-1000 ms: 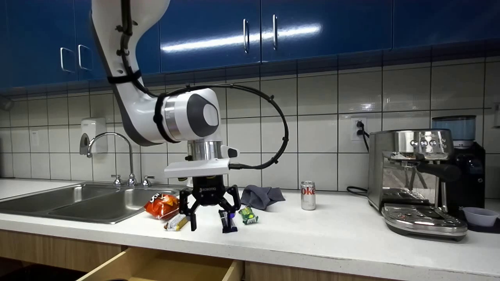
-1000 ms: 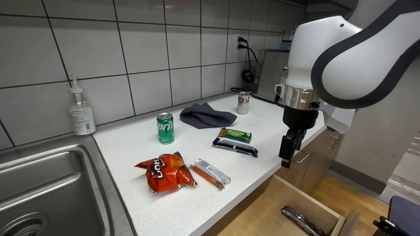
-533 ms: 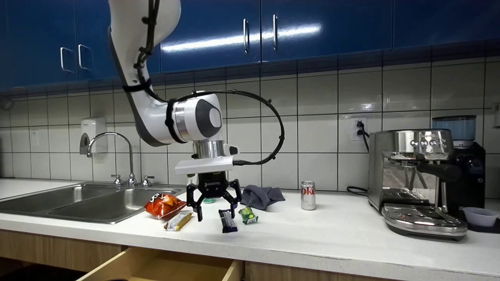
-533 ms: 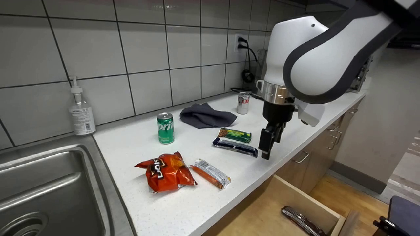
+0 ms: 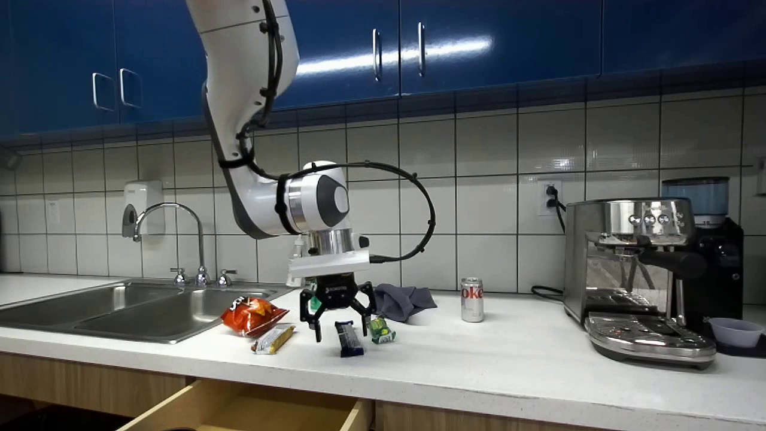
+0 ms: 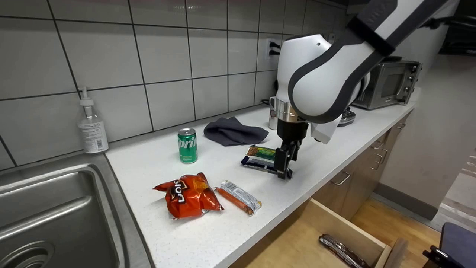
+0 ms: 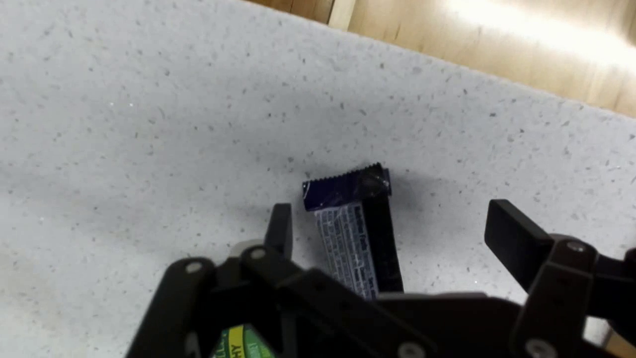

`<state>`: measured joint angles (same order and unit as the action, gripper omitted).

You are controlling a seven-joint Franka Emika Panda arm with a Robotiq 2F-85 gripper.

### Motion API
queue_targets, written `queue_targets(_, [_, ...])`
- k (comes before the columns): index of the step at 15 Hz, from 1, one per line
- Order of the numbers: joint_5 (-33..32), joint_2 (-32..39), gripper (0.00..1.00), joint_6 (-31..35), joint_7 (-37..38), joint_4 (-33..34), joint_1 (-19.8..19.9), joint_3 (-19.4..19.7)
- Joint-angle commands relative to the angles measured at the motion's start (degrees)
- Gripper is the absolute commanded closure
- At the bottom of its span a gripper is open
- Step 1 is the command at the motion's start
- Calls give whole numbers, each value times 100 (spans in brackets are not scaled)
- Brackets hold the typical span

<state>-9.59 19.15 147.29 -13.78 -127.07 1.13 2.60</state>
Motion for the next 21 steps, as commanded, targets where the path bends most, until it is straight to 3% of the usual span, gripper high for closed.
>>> queue_targets(1, [-158, 507, 0, -325, -191, 686, 34, -65])
queue_targets(12, [-137, 1080, 0, -538, -253, 1457, 8, -154])
queue_targets(13, [-115, 1095, 25, -542, -263, 1476, 20, -169])
queue_targets(14, [-113, 1106, 26, -549, -258, 1497, 21, -170])
queue_targets(21, [-144, 1056, 81, -519, -227, 1525, -15, -183])
